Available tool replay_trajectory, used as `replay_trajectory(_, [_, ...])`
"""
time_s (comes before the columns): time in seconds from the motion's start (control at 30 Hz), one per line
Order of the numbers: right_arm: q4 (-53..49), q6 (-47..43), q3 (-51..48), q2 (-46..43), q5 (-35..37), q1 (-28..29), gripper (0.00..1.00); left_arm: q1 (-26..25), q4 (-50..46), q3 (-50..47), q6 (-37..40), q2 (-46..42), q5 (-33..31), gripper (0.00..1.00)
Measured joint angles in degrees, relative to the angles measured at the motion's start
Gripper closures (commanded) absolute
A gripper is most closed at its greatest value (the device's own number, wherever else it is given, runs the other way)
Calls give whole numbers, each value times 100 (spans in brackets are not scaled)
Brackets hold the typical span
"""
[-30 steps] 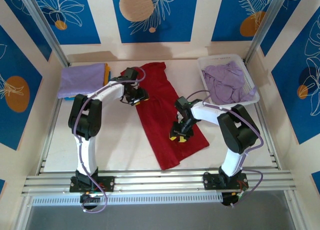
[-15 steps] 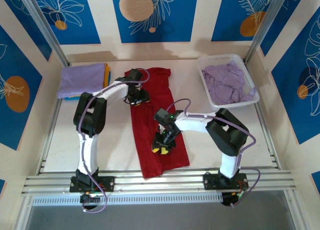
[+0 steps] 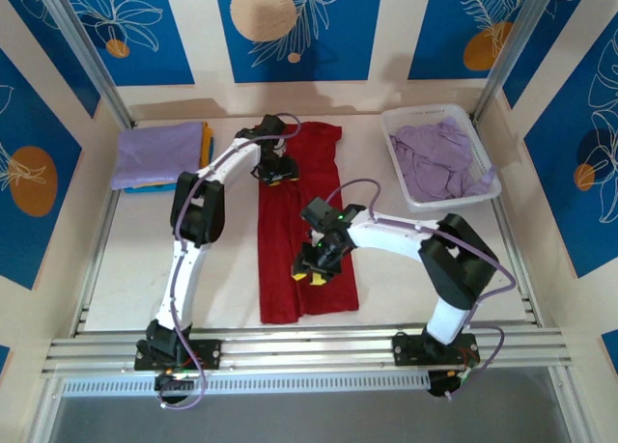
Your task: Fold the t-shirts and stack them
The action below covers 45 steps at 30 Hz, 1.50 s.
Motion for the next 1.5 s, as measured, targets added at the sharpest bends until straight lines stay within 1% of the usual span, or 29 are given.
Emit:
replay_trajectory(0.1, [-129,-52,-133,-380,85,-229,58,9,-354,520,157,210,-9,46])
replay_trajectory(0.17, [-205,-107,-354,-640,160,-433,58,11,-509,503,278,120,-39,46])
replay_trajectory(0.23, [-299,-133,-656,-949,223,-647,57,11,-520,153,348,-216,-72,45])
replay_trajectory(0.33, [-520,-184,-1108,-1419,295,-966,58,13,-531,-802,426,-1235,-101,44])
replay_trajectory(0.43, [-809,-280,-1436,-1810,391,-1167,58,11,-522,-1749,437,-2531,-116,44])
replay_trajectory(0.57, [-1016,-380,-1775,-2065,437,-1285,59,-48,-365,-3462,332,-4400,-109,44])
replay_trajectory(0.63, [-1071,-411,-1915,-2076,455,-1292,59,-118,-245,-4441,166,-5095,-109,44])
replay_trajectory(0.7, [-1080,-413,-2065,-2076,452,-1281,60,-299,-210,-5431,-48,-5608,-90,45])
replay_trajectory(0.83, [-1064,-415,-2205,-2076,450,-1270,60,-881,-190,-6771,-531,-6192,-83,46])
replay_trajectory(0.97, [-968,-437,-2251,-2074,450,-1241,60,-1325,-168,-7462,-977,-6780,-59,48])
replay_trajectory(1.1, [-798,-437,-2358,-2074,446,-1180,61,-1655,35,-7807,-1370,-7082,-48,48])
replay_trajectory(1.27, [-612,-409,-2524,-2035,444,-984,61,-2253,293,-8124,-1853,-7097,-48,50])
replay_trajectory(1.5, [-428,-385,-2546,-1794,433,-822,63,-2800,457,-8437,-2437,-7167,-120,54])
